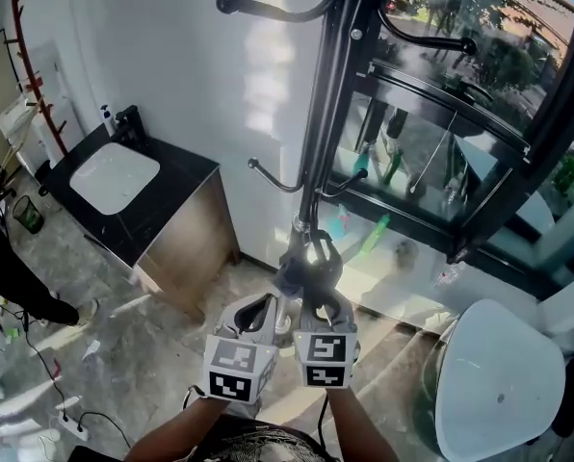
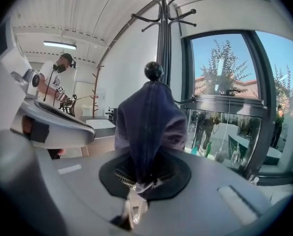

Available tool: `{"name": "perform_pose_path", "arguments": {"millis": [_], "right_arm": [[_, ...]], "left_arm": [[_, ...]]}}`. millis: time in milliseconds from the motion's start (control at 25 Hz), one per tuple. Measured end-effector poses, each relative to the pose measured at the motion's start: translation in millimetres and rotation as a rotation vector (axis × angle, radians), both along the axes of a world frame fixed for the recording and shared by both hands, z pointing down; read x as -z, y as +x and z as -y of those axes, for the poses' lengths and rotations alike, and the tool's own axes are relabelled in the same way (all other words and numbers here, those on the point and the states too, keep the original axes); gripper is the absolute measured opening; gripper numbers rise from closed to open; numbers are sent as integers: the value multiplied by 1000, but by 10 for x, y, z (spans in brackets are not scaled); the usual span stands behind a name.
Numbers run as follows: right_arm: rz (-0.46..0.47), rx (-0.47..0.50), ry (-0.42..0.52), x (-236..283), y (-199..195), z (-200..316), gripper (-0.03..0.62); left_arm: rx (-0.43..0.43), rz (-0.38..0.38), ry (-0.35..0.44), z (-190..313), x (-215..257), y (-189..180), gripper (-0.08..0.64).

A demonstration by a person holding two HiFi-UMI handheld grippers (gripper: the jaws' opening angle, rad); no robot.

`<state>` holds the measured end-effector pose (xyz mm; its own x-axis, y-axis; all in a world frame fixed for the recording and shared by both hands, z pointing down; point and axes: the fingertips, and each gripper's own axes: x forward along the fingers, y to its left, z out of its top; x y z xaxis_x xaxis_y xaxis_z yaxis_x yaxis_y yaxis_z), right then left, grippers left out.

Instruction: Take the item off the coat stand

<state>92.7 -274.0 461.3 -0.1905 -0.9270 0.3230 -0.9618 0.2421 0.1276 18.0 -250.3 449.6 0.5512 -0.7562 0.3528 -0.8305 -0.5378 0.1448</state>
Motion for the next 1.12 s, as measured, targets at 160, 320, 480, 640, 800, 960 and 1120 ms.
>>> {"name": "perform_pose_path", "arguments": {"millis": [160,320,480,640,800,960,1120], "right_arm": [[-18,14,14,81,8,-112,14],[-18,18,24,125,14,-239,14],[-21,23,44,207,12,-368,14],[-23,26,69,288,33,-518,14],[-14,26,77,333,65,-713,14],[-7,21,77,362,109,-902,15],[8,8,72,366,167,-1104,14]], "left_arm": [[-1,-8,5,-111,43,32,2],[2,0,22,-196,86,24,2],[6,5,37,-286,161,23,2],[4,4,55,-398,224,50,2],[3,7,59,-565,229,78,2],[2,8,65,-719,240,120,2],[-1,19,81,-874,268,159,2]]}}
